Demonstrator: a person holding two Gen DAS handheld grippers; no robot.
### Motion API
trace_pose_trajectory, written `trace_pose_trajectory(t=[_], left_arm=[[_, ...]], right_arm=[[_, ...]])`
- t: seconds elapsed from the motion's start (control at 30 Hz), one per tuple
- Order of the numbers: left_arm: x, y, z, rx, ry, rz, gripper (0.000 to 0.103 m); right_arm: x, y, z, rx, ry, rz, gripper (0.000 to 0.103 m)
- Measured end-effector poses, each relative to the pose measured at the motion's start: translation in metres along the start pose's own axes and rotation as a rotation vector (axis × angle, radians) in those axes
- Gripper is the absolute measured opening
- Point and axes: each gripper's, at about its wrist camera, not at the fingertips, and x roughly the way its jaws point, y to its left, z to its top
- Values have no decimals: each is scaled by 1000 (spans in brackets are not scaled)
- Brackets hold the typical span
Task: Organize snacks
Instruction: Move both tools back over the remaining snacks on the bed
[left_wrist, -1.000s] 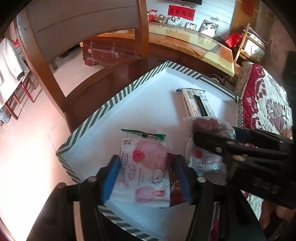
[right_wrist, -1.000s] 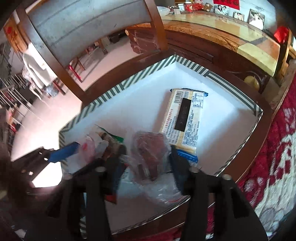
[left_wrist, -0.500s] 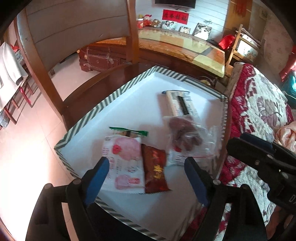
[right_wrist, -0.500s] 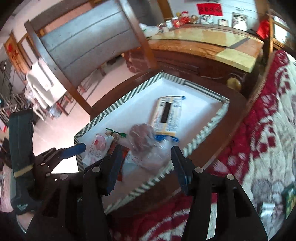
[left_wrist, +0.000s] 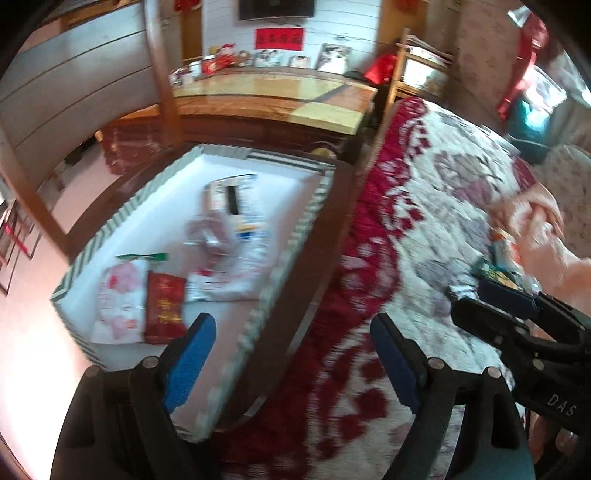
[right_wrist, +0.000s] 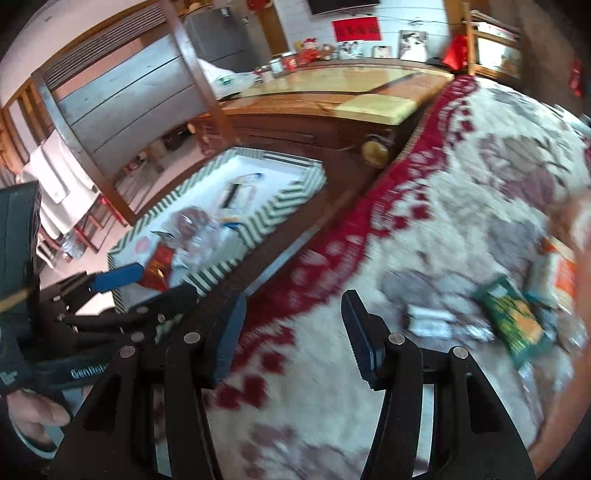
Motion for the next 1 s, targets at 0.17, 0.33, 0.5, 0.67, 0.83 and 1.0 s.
trace_pose_trajectory(t=[0.17, 0.33, 0.5, 0.67, 0.83, 1.0], left_arm=[[1, -36, -11, 65, -11, -52, 88], [1, -68, -19, 129, -7, -99, 89], [0, -92, -24, 165, -36, -132, 91], [3, -106, -37, 232, -58, -135, 91], [12, -106, -48, 279, -56, -122, 91], [21, -101, -51, 267, -21, -139, 91]], right_arm=[[-35, -38, -31, 35, -19, -71, 54], [-59, -78, -57, 96, -23, -142, 54], [-74, -101, -73, 135, -40, -188, 54], [-87, -113, -87, 139, -120, -225, 54], [-82, -120, -94, 171, -126, -229, 54], [-69, -116, -94, 130, -92, -240, 54]])
